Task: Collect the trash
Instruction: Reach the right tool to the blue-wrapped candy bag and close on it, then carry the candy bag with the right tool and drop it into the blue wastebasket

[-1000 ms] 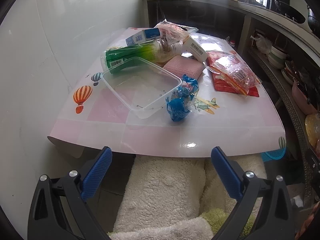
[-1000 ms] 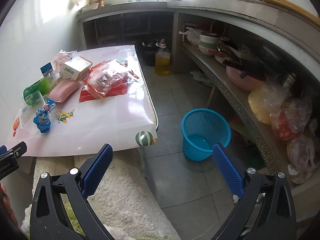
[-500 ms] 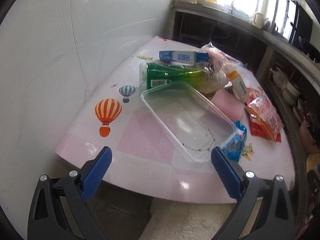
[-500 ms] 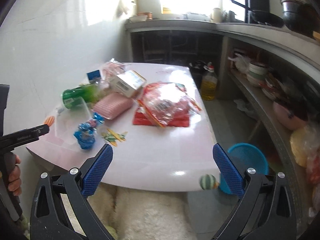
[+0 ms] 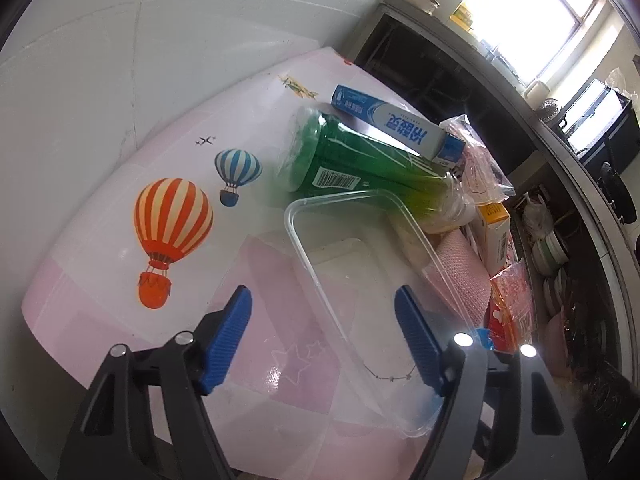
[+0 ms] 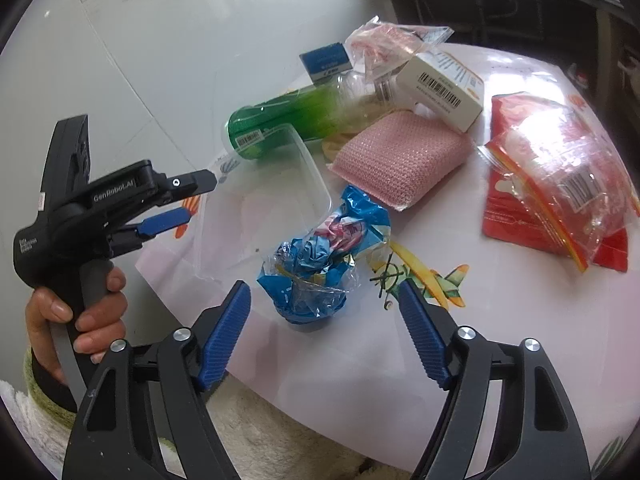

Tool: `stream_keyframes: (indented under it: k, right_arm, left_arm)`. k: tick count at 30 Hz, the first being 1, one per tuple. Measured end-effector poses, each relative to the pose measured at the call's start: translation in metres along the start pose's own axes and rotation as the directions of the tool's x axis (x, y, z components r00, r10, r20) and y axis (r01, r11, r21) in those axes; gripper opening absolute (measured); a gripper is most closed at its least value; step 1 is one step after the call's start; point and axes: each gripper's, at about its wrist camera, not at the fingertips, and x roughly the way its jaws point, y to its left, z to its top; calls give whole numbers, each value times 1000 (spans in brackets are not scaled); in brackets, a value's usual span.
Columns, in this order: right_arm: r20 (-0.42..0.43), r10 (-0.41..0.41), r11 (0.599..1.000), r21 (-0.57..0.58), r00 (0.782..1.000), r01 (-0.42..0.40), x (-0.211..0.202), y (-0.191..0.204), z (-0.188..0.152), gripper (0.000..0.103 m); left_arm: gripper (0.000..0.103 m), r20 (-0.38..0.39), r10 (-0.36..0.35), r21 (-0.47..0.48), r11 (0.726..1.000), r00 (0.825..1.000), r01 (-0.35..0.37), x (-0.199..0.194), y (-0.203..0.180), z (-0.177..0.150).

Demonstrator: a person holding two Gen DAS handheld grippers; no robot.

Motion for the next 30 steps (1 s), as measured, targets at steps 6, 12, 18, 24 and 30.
stream_keyframes:
  k: [6,12,18,24,30]
  right_arm:
    - [-47,28,999,29,998,-26,18,-10,0,36]
    - [-47,28,999,29,999,-27,13,-13,0,25]
    - [-39,16,998,63,999,-14,-14,-23,-13,23]
    - [-17,-35,994,107,999,36,-41,-36,-29,22]
    - [11,-68,987,146,998,66,-56,-49,-32,22]
  left_arm:
    - [49,-42,0,-20,1000,999,0,13,3,1]
    - [25,-74,-3,-24,1000,997,2,19,2,-4]
    - [9,-71,-10,-4,1000,997,10,12,3,-10]
    - [3,-65,-24,15,1000,998,25,-3,9,-19]
    - [3,-55,-34,-8,999,998,33,-12,14,-26]
